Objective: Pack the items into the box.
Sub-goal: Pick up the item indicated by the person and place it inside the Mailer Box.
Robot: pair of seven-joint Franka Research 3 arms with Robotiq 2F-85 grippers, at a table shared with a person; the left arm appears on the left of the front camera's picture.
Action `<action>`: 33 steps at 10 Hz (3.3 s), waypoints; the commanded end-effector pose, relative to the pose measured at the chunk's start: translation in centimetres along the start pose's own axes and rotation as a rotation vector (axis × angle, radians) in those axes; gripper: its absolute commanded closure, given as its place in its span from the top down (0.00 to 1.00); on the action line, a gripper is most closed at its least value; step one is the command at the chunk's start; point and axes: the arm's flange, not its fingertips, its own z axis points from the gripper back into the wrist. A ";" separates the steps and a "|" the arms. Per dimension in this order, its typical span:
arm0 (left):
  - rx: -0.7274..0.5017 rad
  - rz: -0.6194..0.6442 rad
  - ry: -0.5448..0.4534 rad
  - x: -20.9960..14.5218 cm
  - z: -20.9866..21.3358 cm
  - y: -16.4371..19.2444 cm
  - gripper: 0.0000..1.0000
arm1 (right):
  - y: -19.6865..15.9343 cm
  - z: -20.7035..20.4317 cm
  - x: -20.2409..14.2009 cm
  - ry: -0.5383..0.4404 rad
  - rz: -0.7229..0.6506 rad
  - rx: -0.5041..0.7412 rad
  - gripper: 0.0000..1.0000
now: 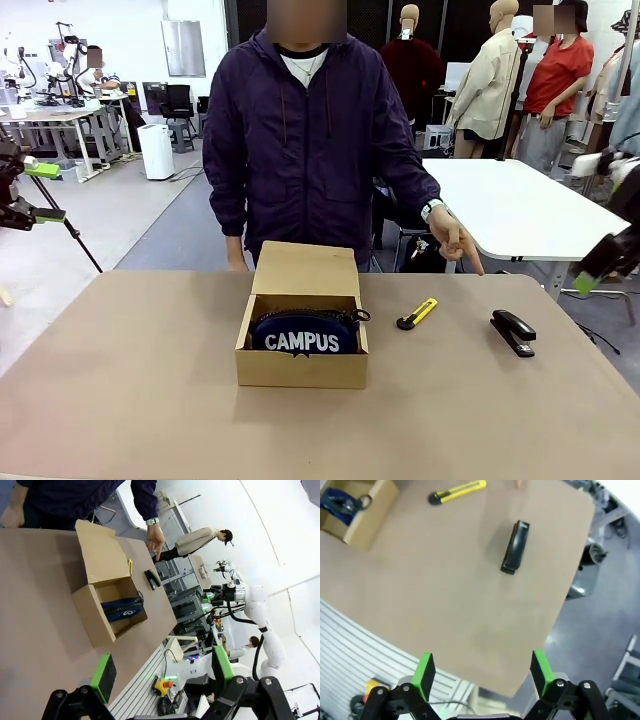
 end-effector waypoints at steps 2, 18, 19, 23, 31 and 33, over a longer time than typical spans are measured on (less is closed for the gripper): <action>0.007 0.011 0.007 0.0 0.1 -0.3 1.00 | 0.0 0.0 0.0 0.000 0.000 0.000 1.00; 0.007 0.011 0.007 0.0 0.1 -0.3 1.00 | -4.1 -25.6 7.3 -0.037 -0.064 -0.057 1.00; 0.007 0.011 0.007 0.0 0.1 -0.3 1.00 | -4.2 -26.5 7.4 -0.038 -0.068 -0.060 1.00; 0.007 0.011 0.007 0.0 0.1 -0.3 1.00 | -4.9 -27.9 7.6 -0.008 -0.093 -0.073 1.00; 0.007 0.011 0.007 0.0 0.1 -0.3 1.00 | -6.0 -27.9 7.7 -0.068 -0.176 -0.063 0.00; 0.007 0.011 0.007 0.0 0.1 -0.3 1.00 | -6.1 -27.8 7.7 -0.060 -0.176 -0.055 0.00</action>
